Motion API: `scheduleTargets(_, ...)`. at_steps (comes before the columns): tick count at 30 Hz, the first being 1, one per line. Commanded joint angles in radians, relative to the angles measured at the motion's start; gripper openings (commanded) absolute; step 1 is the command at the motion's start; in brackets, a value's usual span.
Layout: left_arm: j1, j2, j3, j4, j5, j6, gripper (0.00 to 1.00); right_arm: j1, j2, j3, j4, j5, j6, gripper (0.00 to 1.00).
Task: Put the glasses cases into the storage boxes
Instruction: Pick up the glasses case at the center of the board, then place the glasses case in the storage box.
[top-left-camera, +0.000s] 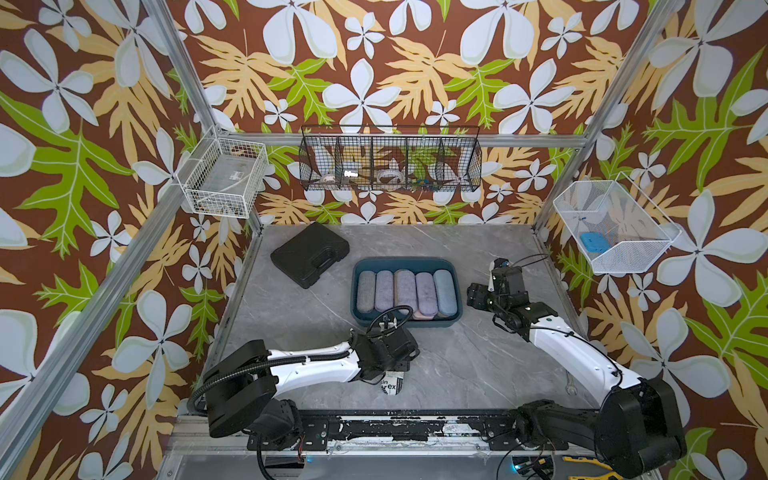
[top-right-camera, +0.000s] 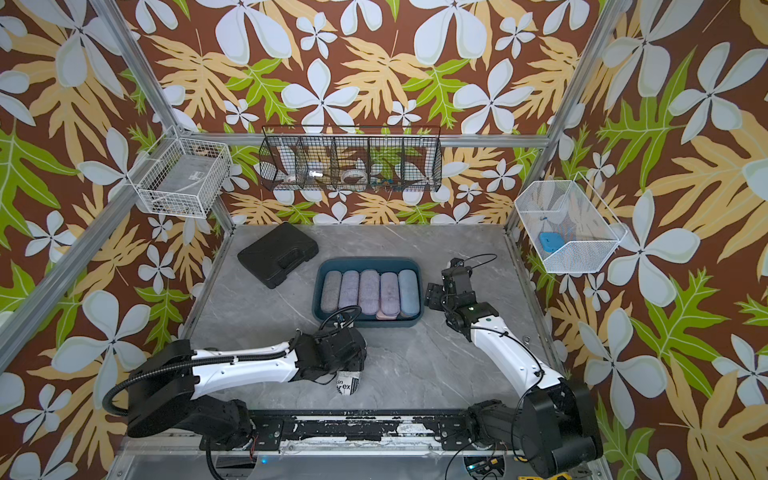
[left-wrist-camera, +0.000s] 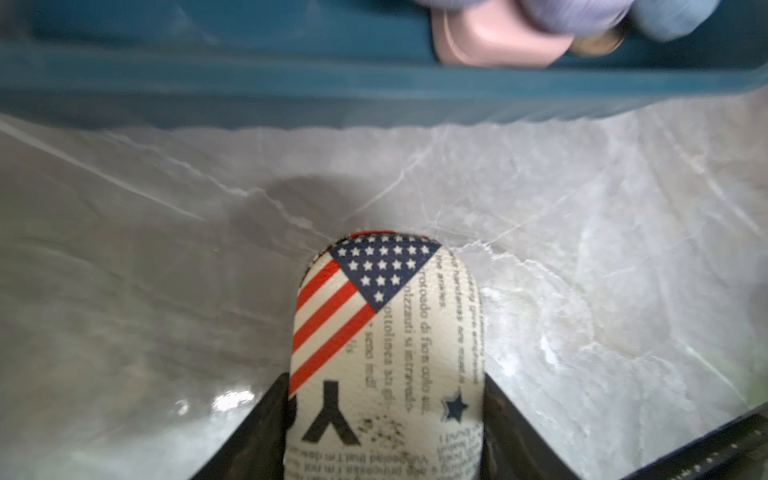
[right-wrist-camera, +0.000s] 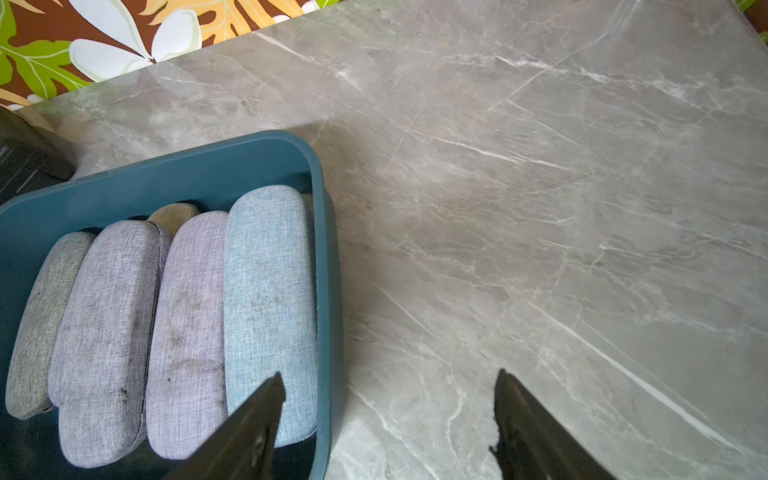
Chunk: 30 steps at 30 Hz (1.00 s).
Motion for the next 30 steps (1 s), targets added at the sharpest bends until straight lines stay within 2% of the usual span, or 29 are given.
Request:
scheduleTargets(1, 0.0, -0.048, 0.02, -0.081, -0.069, 0.006, 0.63, 0.002, 0.008, 0.005, 0.017, -0.003, 0.009, 0.79)
scheduleTargets(8, 0.014, -0.143, 0.09, -0.152, -0.154, 0.028, 0.63, 0.002, 0.017, 0.006, 0.024, -0.008, 0.009, 0.79)
scheduleTargets(16, 0.147, -0.185, 0.159, -0.087, -0.167, 0.146, 0.62, 0.002, 0.017, 0.006, 0.024, -0.004, 0.006, 0.79)
scheduleTargets(20, 0.213, -0.153, 0.213, -0.016, -0.181, 0.222, 0.62, 0.001, 0.018, 0.004, 0.025, -0.004, 0.007, 0.79)
scheduleTargets(24, 0.297, -0.079, 0.259, 0.057, -0.122, 0.268, 0.62, 0.002, 0.027, 0.016, 0.022, -0.008, 0.006, 0.79)
scheduleTargets(30, 0.367, 0.047, 0.329, 0.098, -0.088, 0.317, 0.62, 0.002, 0.031, 0.025, 0.013, 0.006, -0.005, 0.79)
